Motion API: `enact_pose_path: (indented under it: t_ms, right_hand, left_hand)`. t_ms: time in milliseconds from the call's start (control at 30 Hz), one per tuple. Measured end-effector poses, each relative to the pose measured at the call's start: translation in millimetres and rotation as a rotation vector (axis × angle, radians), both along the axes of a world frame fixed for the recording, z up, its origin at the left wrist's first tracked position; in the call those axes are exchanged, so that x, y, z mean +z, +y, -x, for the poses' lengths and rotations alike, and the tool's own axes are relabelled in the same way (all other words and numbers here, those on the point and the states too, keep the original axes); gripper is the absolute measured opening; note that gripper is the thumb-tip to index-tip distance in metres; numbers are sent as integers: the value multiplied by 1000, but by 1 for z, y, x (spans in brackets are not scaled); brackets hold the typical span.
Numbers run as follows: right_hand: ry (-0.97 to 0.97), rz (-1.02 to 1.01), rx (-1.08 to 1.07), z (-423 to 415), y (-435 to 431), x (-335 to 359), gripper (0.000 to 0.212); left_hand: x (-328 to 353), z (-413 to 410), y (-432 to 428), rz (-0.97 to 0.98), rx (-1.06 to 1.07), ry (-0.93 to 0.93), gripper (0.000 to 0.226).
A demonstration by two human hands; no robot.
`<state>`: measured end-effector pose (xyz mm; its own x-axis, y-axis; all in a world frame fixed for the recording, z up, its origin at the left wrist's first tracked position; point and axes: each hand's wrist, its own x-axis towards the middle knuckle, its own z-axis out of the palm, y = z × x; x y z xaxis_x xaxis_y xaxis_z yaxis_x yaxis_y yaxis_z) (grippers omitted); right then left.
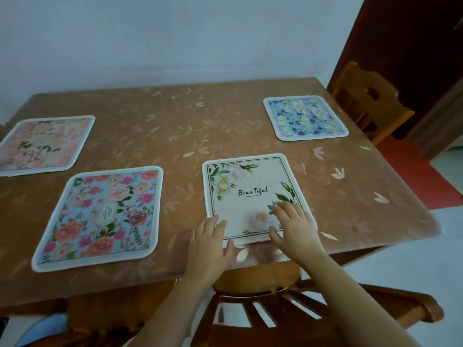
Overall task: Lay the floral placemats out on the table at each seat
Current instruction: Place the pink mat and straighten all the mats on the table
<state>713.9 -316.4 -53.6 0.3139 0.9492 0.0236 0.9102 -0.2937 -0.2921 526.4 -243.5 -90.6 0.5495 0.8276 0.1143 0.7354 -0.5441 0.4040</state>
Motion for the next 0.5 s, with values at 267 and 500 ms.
enact_pose_path:
  t_ms: [267, 500]
  right_hand:
    - [29, 120, 85, -21, 18, -35, 50]
    - [38, 178, 148, -40, 20, -58, 50]
  left_hand:
    - [-26, -9, 11, 125, 38, 116, 46]
    - [-39, -20, 13, 234, 34, 191, 41]
